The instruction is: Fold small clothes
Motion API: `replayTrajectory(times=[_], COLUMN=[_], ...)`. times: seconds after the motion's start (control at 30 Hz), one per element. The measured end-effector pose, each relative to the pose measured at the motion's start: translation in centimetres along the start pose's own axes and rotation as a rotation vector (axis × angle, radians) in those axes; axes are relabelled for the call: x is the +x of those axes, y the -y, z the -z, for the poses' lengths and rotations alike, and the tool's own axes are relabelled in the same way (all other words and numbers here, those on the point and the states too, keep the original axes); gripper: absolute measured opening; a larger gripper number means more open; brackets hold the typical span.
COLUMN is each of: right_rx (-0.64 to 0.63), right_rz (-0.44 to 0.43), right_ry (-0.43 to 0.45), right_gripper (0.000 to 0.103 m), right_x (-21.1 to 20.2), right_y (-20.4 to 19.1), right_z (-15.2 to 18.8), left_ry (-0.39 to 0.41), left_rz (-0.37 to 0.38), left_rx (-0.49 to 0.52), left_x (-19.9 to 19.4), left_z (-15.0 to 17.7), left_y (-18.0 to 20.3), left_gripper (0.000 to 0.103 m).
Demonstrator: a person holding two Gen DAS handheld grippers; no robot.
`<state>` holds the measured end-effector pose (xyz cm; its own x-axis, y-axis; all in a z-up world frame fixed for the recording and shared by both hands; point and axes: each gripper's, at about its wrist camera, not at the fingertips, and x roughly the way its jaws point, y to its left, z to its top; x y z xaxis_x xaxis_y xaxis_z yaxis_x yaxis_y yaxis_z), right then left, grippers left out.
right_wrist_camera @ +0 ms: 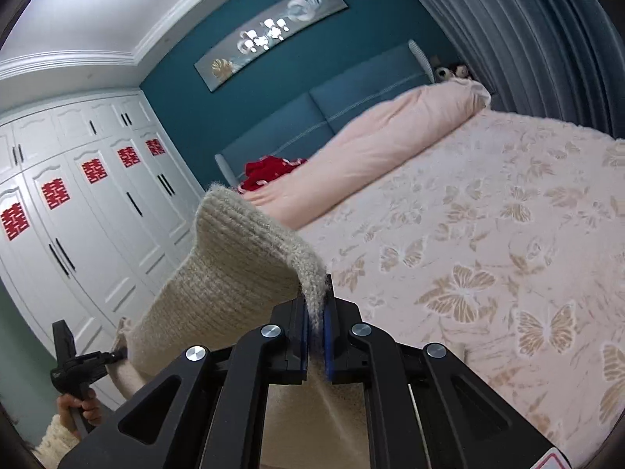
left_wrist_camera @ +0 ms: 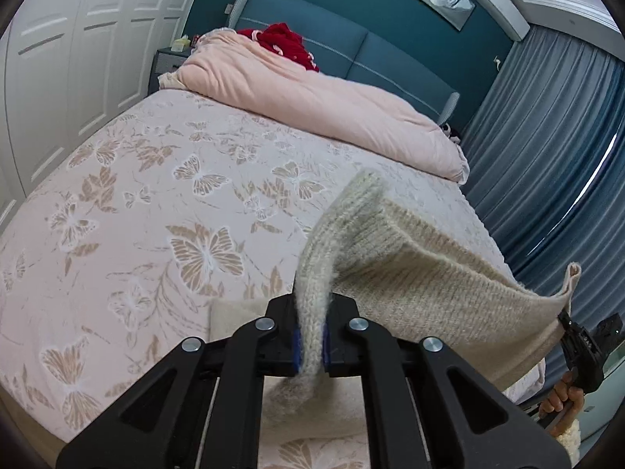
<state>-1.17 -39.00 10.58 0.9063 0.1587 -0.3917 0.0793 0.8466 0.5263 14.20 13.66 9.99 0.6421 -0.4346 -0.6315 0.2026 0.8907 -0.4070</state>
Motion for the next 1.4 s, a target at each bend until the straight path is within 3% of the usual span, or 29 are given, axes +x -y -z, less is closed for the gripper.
replayTrajectory(times=[0.07, 0.17, 0.23, 0.3, 0.33, 0.47, 0.6, 0.73, 0.77, 0.8, 0.83, 0.87, 0.93, 0.97, 1.03, 1.17, 1.27, 1.4], right_rx=[0.025, 0.13, 0.128, 0.11, 0.105, 0.053, 0.036, 0.054, 0.033, 0.0, -0.032, -0.051, 0.018, 0.05, 0.06, 0.022, 0.063, 0.017], right_rz=[0.117, 0.266, 0.33, 0.326, 0.322, 0.335, 0.417, 0.438, 0.449, 0.47, 0.488, 0.503, 0.454, 0.434, 0.426, 0.515, 0.52, 0.517], right_ry=[-0.131, -0.367, -0.396, -0.332, -0.315, -0.317, -0.396, -0.434, -0.443, -0.451, -0.45, -0.446, -0.404, -0.374, -0.349, -0.535, -0.504, -0.431], right_gripper=[0.007, 0.007, 0.011, 0.015, 0.023, 0.042, 0.055, 0.067, 0.067, 0.06, 0.025, 0.018, 0.008, 0.008, 0.007, 0.006, 0.012, 0.023], right_x=[5.2, 12.1, 12.8, 10.9, 9.8, 5.8, 3.8, 2.8, 2.9, 3.1, 3.2, 3.3, 2.1, 1.1, -0.3, 1.9, 1.2, -0.2], right_y=[3.1, 8.1, 8.7, 7.8, 7.4, 6.4, 6.5, 6.5, 6.3, 6.0, 5.7, 5.5, 5.6, 5.6, 5.7, 8.4, 8.2, 5.9], right_z=[2.2, 7.4, 8.8, 8.5, 8.3, 9.4, 13.1, 16.1, 16.6, 16.9, 17.0, 16.8, 15.7, 15.0, 14.3, 17.3, 16.7, 14.5], left_ry=[-0.099, -0.283, -0.353, -0.307, -0.281, -0.231, -0.277, -0.315, -0.328, -0.345, -0.355, -0.352, -0.344, -0.345, -0.355, -0.369, -0.377, -0.333], left_rz=[-0.059, -0.166, -0.227, -0.219, -0.206, -0.207, -0.174, -0.236, -0.244, -0.248, -0.245, -0.248, -0.256, -0.257, -0.265, -0.308, -0.338, -0.289], left_rx=[0.005, -0.014, -0.026, -0.03, -0.03, -0.023, -0.096, -0.083, -0.098, -0.121, -0.152, -0.179, -0.198, -0.199, -0.175, -0.131, -0.126, -0.155], left_x=[5.1, 13.2, 16.0, 14.9, 13.8, 9.2, 6.9, 6.0, 6.0, 6.2, 6.4, 6.3, 5.9, 5.7, 5.4, 6.4, 6.4, 4.1], left_z=[1.1, 5.4, 8.1, 9.2, 9.3, 10.2, 12.6, 16.1, 16.8, 17.5, 18.0, 18.3, 18.2, 18.0, 17.8, 18.7, 18.4, 16.8], left_y=[-0.6, -2.8, -4.1, -4.4, -4.4, -4.3, -5.2, -5.3, -5.6, -6.0, -6.4, -6.8, -7.0, -7.0, -7.0, -7.0, -6.7, -6.0], left_gripper=[0.006, 0.007, 0.008, 0.012, 0.018, 0.054, 0.057, 0.063, 0.064, 0.064, 0.06, 0.05, 0.032, 0.025, 0.022, 0.022, 0.025, 0.025])
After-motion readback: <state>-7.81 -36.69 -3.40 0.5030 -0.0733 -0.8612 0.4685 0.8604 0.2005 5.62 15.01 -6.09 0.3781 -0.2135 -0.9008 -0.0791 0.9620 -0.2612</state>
